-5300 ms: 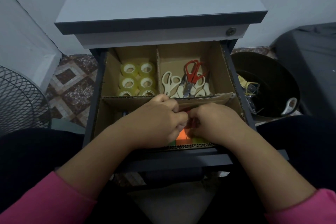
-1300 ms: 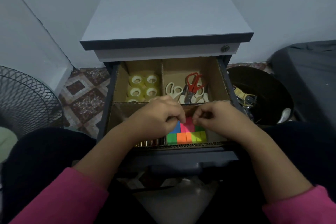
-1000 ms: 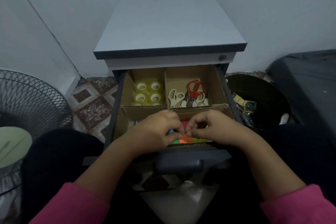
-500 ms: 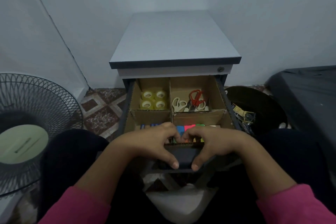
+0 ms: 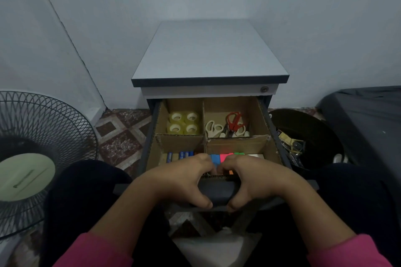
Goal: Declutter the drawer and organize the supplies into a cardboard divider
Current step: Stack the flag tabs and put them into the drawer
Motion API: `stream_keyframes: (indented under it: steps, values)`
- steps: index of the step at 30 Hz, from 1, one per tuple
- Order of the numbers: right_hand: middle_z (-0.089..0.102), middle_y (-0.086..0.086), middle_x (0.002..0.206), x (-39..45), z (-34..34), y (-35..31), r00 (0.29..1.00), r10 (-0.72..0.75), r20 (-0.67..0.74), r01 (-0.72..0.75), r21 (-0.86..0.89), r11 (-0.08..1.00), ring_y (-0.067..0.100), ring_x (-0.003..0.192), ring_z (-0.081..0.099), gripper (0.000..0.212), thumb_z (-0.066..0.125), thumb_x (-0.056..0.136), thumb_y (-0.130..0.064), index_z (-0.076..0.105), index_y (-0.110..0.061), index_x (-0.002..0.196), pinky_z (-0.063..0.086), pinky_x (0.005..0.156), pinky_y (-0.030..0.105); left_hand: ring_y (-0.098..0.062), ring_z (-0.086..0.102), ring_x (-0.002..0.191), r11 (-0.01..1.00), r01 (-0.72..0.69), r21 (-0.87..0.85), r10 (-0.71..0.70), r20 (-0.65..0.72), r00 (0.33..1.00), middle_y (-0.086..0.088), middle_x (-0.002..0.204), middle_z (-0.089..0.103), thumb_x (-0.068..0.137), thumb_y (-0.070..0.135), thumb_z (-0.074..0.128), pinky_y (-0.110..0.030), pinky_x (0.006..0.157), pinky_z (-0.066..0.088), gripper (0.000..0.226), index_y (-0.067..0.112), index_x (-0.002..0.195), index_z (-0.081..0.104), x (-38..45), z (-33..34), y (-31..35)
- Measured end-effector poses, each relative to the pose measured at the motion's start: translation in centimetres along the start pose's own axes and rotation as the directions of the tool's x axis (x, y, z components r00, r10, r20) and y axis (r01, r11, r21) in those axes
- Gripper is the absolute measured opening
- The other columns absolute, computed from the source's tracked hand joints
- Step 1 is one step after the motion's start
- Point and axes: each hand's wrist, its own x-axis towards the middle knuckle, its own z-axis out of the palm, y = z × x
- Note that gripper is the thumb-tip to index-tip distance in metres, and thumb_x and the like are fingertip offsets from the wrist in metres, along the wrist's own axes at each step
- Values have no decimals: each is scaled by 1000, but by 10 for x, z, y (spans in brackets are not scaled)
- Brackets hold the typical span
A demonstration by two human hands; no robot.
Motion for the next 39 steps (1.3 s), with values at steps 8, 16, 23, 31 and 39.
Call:
stream_keyframes:
  steps: [8, 16, 23, 31, 39]
  values:
    - [56, -12, 118, 14, -13, 6, 991, 57, -121, -57, -1, 998, 8, 101, 54, 73, 82, 61, -45, 56, -36, 129, 50, 85, 30, -4, 50, 105, 999, 8, -53, -12, -78, 997, 17, 116, 39, 69, 46, 74, -33, 94, 46, 58, 27, 122, 59, 9, -15, -10]
    - [54, -4, 120, 36, -29, 3, 950, 149, -275, -184, -109, 977, 17, 113, 48, 67, 82, 65, -42, 59, -35, 127, 44, 94, 37, -11, 38, 121, 994, 78, 81, -64, -167, 984, 6, 132, 40, 82, 38, 71, -27, 105, 33, 59, 22, 136, 52, 32, -36, -24]
    - [54, 5, 112, 74, -37, 14, 878, 188, -441, -274, -139, 952, 25, 109, 48, 52, 75, 77, -30, 60, -29, 128, 46, 89, 38, -20, 32, 115, 943, 230, 240, -131, -366, 921, 2, 121, 41, 83, 43, 68, -35, 100, 32, 57, 25, 135, 53, 63, -54, -36]
    - [59, 8, 114, 110, -44, 29, 796, 199, -572, -307, -97, 947, 27, 110, 49, 43, 71, 81, -18, 64, -26, 123, 48, 83, 37, -28, 45, 110, 855, 360, 374, -177, -442, 879, -8, 116, 52, 90, 33, 62, -35, 85, 38, 36, 18, 122, 63, 98, -72, -37]
    - [56, 9, 95, 135, -42, 40, 711, 174, -682, -335, -111, 936, 25, 93, 52, 15, 58, 85, 1, 66, -5, 97, 33, 58, 30, -25, 57, 96, 813, 442, 378, -159, -586, 794, -8, 102, 63, 95, 15, 53, -30, 64, 33, 20, 11, 106, 69, 125, -63, -51]
